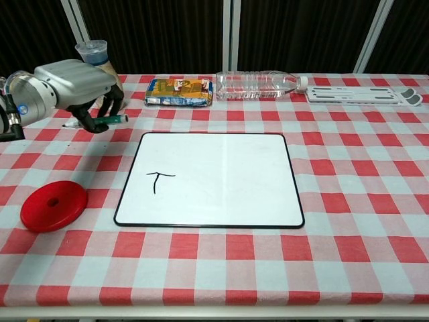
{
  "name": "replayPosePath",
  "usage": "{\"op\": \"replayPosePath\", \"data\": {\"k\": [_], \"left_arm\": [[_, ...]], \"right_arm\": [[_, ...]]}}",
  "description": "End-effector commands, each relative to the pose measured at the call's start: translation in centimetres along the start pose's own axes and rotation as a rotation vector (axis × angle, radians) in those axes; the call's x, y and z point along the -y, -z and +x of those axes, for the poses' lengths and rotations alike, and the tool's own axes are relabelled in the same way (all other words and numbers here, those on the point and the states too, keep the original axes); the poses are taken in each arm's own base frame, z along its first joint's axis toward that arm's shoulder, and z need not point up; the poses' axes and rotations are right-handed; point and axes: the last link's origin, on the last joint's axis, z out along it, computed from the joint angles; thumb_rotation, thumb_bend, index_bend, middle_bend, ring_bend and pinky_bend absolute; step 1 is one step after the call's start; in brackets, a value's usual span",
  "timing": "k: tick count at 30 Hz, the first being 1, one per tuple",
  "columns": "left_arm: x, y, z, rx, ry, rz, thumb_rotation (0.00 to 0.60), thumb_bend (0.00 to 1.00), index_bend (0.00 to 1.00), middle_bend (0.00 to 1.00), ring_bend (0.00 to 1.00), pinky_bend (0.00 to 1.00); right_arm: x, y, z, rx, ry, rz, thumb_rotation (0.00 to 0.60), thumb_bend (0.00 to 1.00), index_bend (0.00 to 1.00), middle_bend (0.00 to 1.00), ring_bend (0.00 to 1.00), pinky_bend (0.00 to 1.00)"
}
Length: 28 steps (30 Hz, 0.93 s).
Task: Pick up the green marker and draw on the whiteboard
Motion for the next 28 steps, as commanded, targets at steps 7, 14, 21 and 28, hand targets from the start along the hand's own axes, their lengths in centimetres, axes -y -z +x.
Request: {"op": "replayPosePath", "data": {"k": [7,14,21,28], "left_arm": [[0.3,0.6,0.3,0.045,0.027,0.073,0.600,0.34,0.16,0.24,0.37,0.73],[5.0,6.9,3.1,-0.152,0.266,0.189,0.600,0.31,0.17,0.21,0.33,0.60],[12.6,16.1,1.5,-0.233,0.351,0.310,0.600,0.23,0.19,0.21,0.28,0.38],[15.2,24.5,-1.9,-0.184,0.383,0.427,0.600,0.22,0.22,0.21,0.24,0.27]], "right_arm": [[-0.1,0.1,0.2,-0.004,0.003,-0.006,0.600,0.30,0.00,0.07,0.00,0.00],[-0.7,0.8,0.7,-0.014,0.018,-0.032,0.600,0.30,0.00,0.07,0.00,0.00],[-0.9,1.2,1.1,-0.028,0.039,-0.045,0.600,0.31,0.00,0.06,0.00,0.00],[-0.7,1.6,0.8,-0.037,0.036,-0.050,0.600,0.31,0.00,0.06,0.00,0.00]]}}
